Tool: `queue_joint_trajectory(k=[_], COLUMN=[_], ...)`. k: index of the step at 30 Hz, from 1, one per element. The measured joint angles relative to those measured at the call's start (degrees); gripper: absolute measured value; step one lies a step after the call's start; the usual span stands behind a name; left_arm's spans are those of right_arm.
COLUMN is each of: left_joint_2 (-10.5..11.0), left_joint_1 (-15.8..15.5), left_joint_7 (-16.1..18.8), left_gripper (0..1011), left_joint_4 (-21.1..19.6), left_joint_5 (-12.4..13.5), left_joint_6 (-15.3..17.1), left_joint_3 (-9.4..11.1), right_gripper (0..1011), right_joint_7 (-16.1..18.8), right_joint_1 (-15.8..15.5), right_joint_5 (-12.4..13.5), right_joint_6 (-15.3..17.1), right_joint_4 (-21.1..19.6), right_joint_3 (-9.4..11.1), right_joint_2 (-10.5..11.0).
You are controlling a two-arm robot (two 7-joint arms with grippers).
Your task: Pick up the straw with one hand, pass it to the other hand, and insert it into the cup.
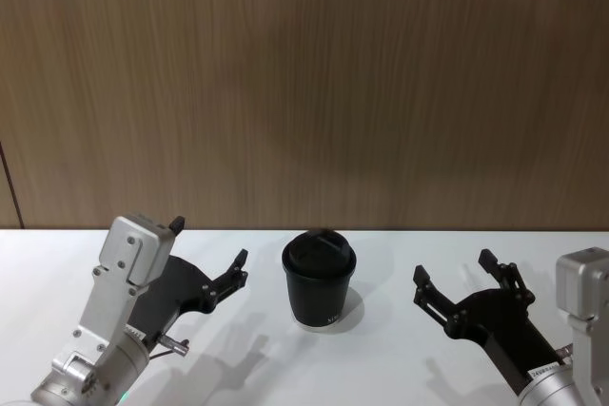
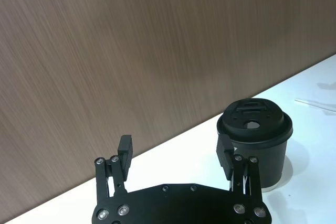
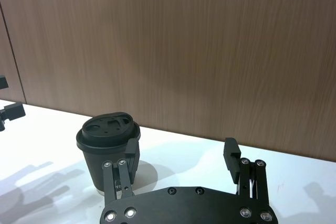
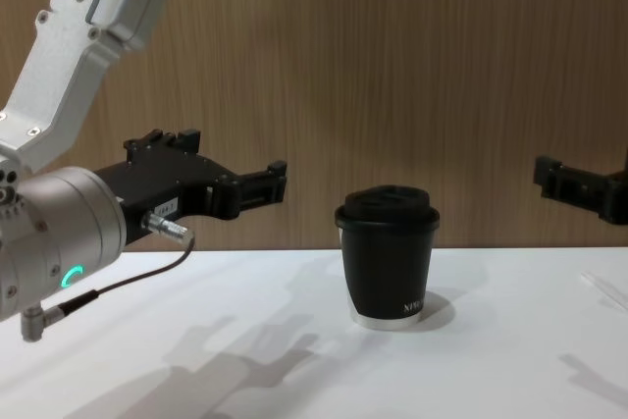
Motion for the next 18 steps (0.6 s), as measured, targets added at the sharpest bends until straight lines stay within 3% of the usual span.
queue_joint_trajectory(k=[18], left_joint_2=[0.0], left_joint_1=[0.0], left_joint_7=[0.0], left_gripper=[1003], left_joint_4=[0.0], left_joint_5=[0.0], left_joint_6=[0.0], left_joint_3=[0.0], right_gripper=[1001], right_joint_7=[0.0], right_joint_1=[0.0], right_joint_5=[0.0], right_joint_6=[0.0], right_joint_4=[0.0], right_joint_3=[0.0], right_joint_2=[0.0])
